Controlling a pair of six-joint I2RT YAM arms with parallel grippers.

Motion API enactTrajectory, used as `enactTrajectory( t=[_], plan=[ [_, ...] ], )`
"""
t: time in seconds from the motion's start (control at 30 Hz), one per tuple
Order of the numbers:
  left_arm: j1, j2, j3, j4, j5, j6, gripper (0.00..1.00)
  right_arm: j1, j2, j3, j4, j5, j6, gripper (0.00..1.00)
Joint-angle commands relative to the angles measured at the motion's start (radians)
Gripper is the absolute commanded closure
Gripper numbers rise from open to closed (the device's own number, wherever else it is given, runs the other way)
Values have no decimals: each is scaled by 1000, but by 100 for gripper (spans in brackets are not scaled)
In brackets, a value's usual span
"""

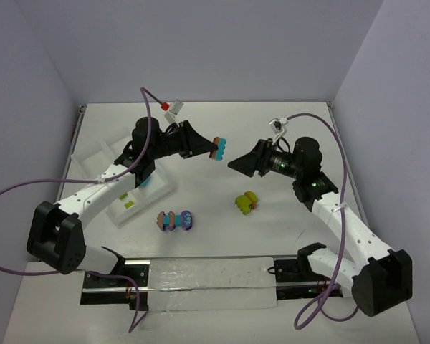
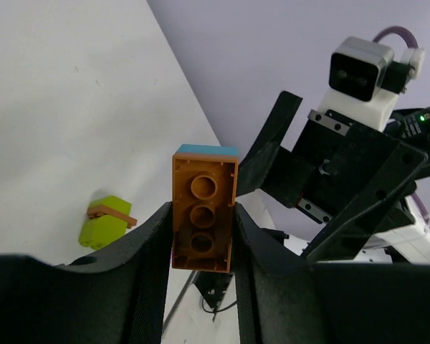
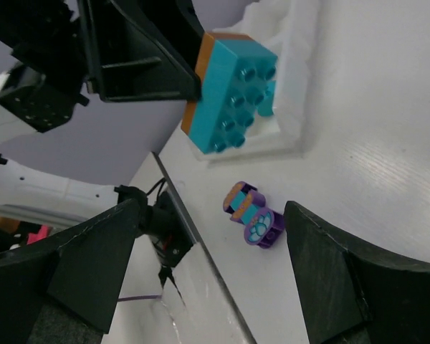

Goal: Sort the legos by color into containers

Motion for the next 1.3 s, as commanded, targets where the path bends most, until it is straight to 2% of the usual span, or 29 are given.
enactTrajectory(
  t=[0.0,0.17,0.33,0.73,0.87,0.97,1.07,1.1,1.27],
  plan=[
    [7,-39,-8,129,71,-59,100,5,57,5,255,-79,100,14],
    [7,-56,-7,123,66,-54,100,7,150,7,418,-117,215,17],
    [7,-55,-7,134,83,-57,100,29,195,26,444,-123,213,20],
    [7,-73,-21,144,102,-59,100,70,275,49,570,-154,286,41],
    [8,-79,-24,146,101,-59,100,70,281,47,612,-160,318,55],
    [7,-81,-20,144,100,-55,100,70,271,37,621,-151,325,73],
    [7,-86,-15,130,90,-46,100,70,255,21,613,-125,322,97],
    [7,-88,-15,130,89,-44,100,70,252,17,609,-120,320,100],
    [7,-94,-14,132,86,-42,100,70,239,-15,626,-112,325,100]
  ],
)
